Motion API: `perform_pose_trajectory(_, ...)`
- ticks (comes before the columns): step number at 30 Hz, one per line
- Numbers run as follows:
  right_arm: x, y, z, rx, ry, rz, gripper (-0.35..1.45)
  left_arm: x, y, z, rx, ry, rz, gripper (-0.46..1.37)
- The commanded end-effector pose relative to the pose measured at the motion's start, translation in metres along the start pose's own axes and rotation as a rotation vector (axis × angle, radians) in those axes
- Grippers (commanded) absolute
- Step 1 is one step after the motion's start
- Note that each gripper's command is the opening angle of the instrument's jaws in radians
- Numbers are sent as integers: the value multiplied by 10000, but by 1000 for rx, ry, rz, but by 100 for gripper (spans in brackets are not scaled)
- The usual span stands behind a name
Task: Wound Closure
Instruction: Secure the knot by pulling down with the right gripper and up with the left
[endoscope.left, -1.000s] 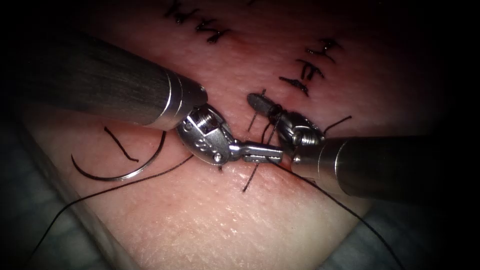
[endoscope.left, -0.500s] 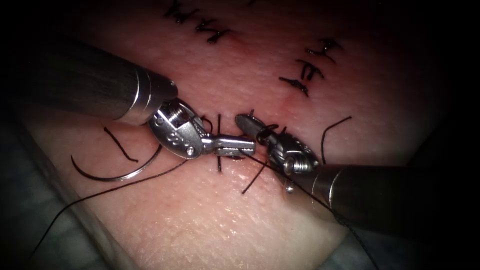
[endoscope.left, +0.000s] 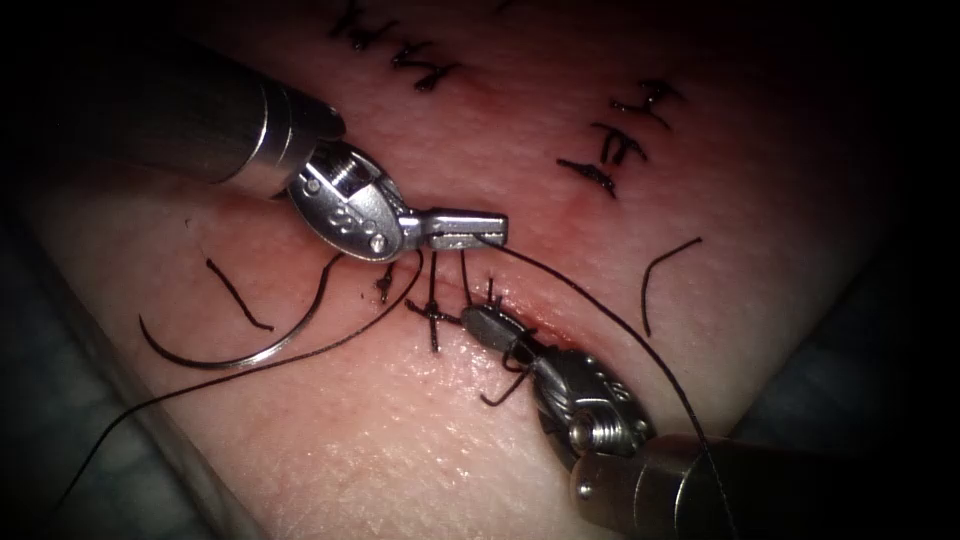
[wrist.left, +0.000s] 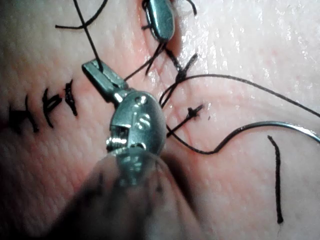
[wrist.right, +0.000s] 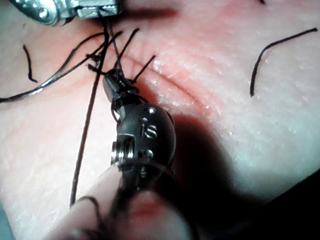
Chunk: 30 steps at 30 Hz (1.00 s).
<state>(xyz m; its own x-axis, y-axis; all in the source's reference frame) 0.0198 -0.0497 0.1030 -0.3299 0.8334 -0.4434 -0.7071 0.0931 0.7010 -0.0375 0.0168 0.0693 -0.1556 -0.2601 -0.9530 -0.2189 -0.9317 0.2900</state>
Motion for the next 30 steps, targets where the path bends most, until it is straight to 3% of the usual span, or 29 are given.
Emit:
perform_pose_trajectory(1,-1,-2,-2,-2,-1,-6,-35,-2,-3,1,-11,-1,0,-35)
perform_pose_trajectory(8,-8,-10,-13,4,3,-15,-35,-34,-42,20,-14,-6,3,-35)
perform_pose_trajectory(18,-19,-21,-30,4,-18,-26,-35,-79,-71,38,-12,-11,4,-35)
perform_pose_trajectory(30,-38,-17,-37,1,-28,-45,-35,-121,-102,48,8,-52,12,-35)
